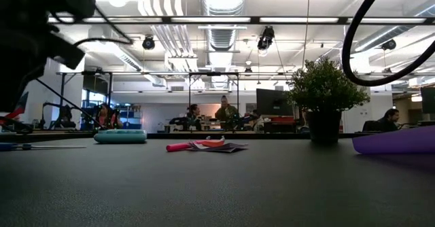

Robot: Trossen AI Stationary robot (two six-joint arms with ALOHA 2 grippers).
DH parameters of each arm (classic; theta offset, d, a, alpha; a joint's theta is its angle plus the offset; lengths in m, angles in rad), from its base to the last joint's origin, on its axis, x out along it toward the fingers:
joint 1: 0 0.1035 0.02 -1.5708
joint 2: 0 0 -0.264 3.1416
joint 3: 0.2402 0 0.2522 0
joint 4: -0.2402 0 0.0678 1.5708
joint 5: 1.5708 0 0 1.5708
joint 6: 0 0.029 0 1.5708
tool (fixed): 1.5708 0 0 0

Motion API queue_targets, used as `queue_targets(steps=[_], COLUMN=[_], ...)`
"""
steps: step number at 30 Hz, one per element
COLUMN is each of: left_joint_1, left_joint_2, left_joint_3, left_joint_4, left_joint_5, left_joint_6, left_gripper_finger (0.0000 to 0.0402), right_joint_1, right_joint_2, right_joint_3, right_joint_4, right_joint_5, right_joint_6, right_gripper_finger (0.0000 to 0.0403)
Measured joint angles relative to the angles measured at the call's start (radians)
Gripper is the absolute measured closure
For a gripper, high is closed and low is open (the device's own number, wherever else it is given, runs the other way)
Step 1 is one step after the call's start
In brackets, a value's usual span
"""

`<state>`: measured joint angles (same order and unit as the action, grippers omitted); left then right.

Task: Pack school essentials
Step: Put the blue scissor into the purple supply box

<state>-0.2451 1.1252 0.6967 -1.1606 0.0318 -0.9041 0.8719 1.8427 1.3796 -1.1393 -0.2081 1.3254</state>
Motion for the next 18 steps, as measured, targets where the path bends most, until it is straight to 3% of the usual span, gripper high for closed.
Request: queue_targets(steps=[8,18], left_joint_1=[0.001,0.003], left_joint_2=[0.023,0.15], left_joint_3=[-0.071,-0.072], left_joint_4=[0.015,0.085], left_joint_5=[-0.035,-0.073], left_joint_6=[0.018,0.024], left_gripper_finger=[0.0249,0.0249], right_joint_1=[0.0,0.0], right_joint_2=[-0.002,-0.003], right_joint_3=[0.0,0.0], right_joint_4=[-0.001,0.004], right_joint_5=[0.0,0.0], right_joint_6=[0.035,0.073], right_gripper_finger=[0.0197,0.0193])
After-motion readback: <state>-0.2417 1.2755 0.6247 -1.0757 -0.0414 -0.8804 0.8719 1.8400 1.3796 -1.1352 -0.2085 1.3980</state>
